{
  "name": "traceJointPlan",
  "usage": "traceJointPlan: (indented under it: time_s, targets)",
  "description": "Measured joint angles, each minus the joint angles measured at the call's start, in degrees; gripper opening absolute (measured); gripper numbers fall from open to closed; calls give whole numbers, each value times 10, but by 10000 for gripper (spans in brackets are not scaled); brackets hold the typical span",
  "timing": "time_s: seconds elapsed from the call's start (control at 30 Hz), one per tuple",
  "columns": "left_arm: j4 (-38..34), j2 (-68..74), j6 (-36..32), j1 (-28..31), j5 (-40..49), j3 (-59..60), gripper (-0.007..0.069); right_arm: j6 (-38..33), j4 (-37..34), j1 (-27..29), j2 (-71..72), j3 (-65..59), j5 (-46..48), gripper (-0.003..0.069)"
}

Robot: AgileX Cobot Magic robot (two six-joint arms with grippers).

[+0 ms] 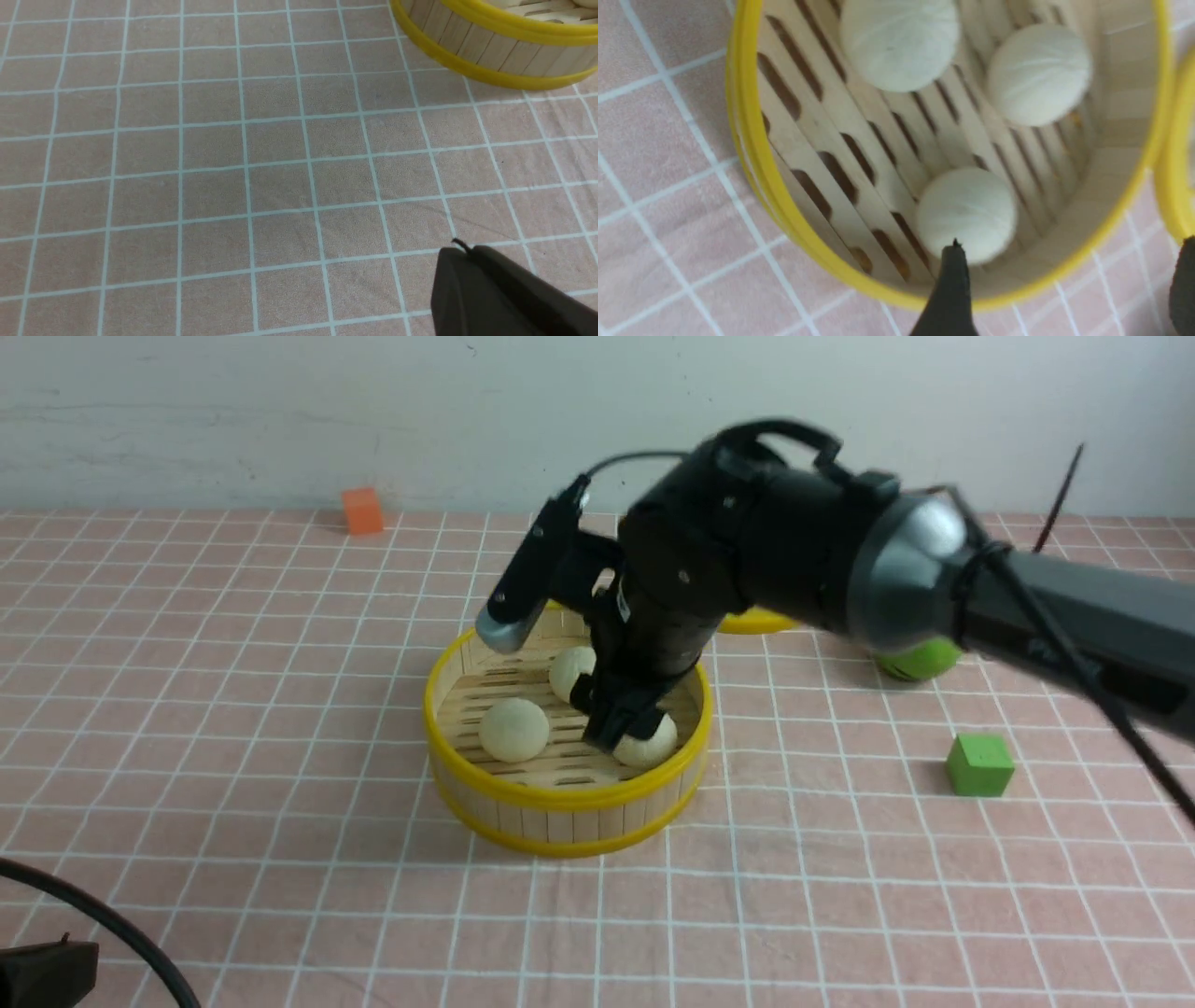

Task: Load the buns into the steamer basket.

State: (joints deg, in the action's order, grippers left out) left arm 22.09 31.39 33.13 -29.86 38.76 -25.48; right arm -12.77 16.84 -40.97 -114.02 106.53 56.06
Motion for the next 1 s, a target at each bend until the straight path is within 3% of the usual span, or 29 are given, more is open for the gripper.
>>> traceJointPlan:
  time_s: [0.13,0.17,0.23,0.3,0.33,0.4,0.5,0.77,1.0]
  targets:
    - [0,0,0,0,0,0,-14,42,9,-12,65,48,98,495]
    - [0,0,0,0,0,0,-14,55,6,-12,84,56,118,447]
    - [0,0,0,0,0,0,-14,87,-18,-4,156,49,141,282]
    - [0,0,0,0,0,0,-14,100,-33,2,181,36,144,211]
    - [0,0,0,0,0,0,-14,124,-75,18,230,-16,148,62]
    - [0,0,0,0,0,0,-14,135,-106,28,269,-82,143,0]
    - [0,0,0,0,0,0,-14,135,-158,32,312,-184,104,-19]
    - [0,0,0,0,0,0,-13,-22,-376,11,513,-621,-251,-20]
    - [0,0,0,0,0,0,-11,-48,-427,11,639,-821,-386,-15]
